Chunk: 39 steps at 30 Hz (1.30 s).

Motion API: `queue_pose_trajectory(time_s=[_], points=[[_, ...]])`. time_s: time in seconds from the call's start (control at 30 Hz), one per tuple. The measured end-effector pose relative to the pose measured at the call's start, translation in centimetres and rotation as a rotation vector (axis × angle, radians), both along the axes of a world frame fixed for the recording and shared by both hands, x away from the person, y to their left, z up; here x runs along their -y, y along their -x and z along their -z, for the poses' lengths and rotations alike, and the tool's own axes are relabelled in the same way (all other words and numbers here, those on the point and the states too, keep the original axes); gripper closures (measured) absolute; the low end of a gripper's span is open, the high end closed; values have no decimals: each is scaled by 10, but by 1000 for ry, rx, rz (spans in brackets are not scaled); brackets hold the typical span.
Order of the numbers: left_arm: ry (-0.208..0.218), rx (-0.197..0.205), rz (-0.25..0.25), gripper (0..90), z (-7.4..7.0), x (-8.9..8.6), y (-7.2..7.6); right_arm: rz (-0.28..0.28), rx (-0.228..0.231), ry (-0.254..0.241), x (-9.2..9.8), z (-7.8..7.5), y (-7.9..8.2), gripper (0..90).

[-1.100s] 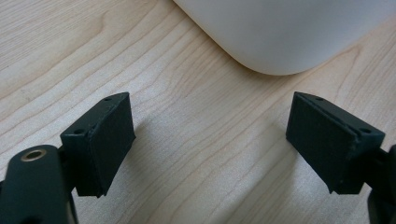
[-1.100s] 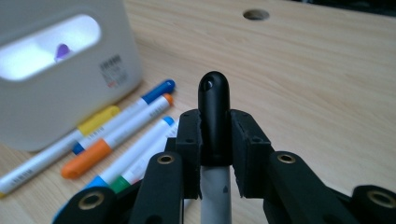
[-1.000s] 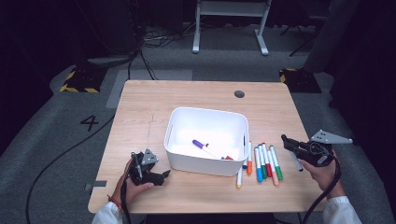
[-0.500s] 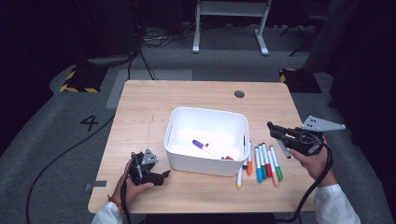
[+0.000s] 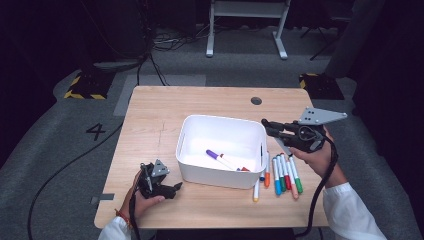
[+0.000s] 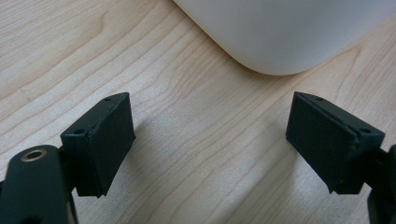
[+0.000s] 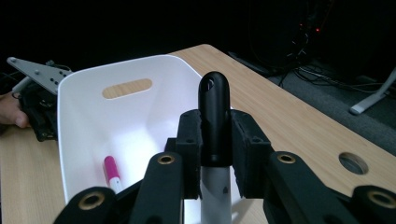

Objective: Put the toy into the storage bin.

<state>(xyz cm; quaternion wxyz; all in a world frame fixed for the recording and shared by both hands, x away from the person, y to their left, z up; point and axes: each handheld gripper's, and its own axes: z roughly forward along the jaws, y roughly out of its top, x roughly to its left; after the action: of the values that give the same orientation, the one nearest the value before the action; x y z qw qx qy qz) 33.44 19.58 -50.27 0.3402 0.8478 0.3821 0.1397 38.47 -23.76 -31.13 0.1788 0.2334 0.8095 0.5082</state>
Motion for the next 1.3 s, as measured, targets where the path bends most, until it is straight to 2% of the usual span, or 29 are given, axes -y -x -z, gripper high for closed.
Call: queue_pose_trajectory(time_s=[0.03, 0.07, 0.3, 0.57, 0.63, 0.67, 0.7, 0.93, 1.0, 1.3], points=[[0, 0, 0, 154, 0, 0, 0, 0, 0, 0, 0, 0, 0, 750], [1, 0, 1, 153, 0, 0, 0, -18, -3, 12, -10, -5, 0, 750], [1, 0, 2, 153, 0, 0, 0, -84, 9, 45, -40, -11, -2, 749], [1, -2, 0, 153, 0, 0, 0, -119, -18, 74, -66, -7, -7, 749], [1, -2, 0, 153, 0, 0, 0, -130, -31, 99, -78, -3, -10, 749], [1, -2, 0, 153, 0, 0, 0, -130, -31, 99, -78, -3, -10, 749], [1, -1, -1, 153, 0, 0, 0, -145, -38, 124, -87, 1, -10, 750], [1, -1, -1, 153, 0, 0, 0, -205, -61, 227, -117, 19, -8, 749], [1, -1, -1, 153, 0, 0, 0, -215, -68, 271, -123, 26, -8, 750], [1, -1, -1, 153, 0, 0, 0, -285, -124, 403, -138, 43, -2, 749]])
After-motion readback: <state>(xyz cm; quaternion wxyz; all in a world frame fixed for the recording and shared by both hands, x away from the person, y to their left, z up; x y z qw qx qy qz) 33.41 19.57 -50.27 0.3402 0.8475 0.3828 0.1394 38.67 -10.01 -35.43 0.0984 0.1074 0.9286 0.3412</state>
